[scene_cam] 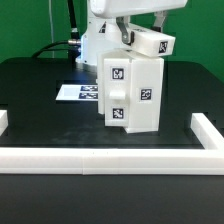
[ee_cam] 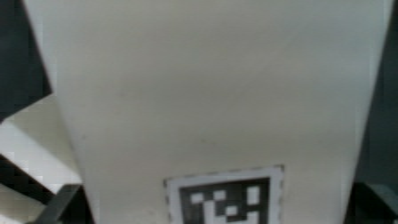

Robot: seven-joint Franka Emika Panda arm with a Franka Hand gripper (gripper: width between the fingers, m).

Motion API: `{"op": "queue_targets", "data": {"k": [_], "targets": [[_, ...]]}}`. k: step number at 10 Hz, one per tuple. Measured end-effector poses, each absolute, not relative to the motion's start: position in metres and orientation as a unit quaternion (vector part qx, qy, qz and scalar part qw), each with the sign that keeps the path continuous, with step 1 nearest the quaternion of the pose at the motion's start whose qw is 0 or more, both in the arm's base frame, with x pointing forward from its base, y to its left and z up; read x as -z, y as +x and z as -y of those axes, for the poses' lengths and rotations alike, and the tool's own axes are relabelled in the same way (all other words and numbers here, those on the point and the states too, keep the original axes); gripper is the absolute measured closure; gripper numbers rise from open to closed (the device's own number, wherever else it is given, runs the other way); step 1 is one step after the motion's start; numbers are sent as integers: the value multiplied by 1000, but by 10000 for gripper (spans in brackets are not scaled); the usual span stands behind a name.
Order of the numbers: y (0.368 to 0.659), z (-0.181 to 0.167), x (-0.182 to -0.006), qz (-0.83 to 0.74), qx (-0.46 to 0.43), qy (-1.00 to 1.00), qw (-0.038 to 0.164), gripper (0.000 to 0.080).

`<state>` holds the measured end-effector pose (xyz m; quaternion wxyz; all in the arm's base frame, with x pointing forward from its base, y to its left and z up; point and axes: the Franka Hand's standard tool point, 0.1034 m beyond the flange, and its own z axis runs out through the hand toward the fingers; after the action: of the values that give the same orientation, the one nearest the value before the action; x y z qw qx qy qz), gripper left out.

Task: Assemble cabinet

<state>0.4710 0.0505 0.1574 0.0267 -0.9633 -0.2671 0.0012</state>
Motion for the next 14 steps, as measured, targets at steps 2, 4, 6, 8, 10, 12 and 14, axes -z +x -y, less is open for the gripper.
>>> {"op": "queue_targets", "data": {"k": [2,4,6,8,10,12,14], "targets": [[471,-58,-157,144,-4,-989,26,230],[471,-57,-157,77,-6,-997,26,230],[471,-56,-157,14,-6,-1000,25,230],[471,-56,-157,-43,-7,-999,25,230],[471,-57,-158,-125,-8,-992,25,230],[471,-56,-158,-168,-10,-985,24,230],[470,-51,-158,-213,-11,-977,24,230]]}}
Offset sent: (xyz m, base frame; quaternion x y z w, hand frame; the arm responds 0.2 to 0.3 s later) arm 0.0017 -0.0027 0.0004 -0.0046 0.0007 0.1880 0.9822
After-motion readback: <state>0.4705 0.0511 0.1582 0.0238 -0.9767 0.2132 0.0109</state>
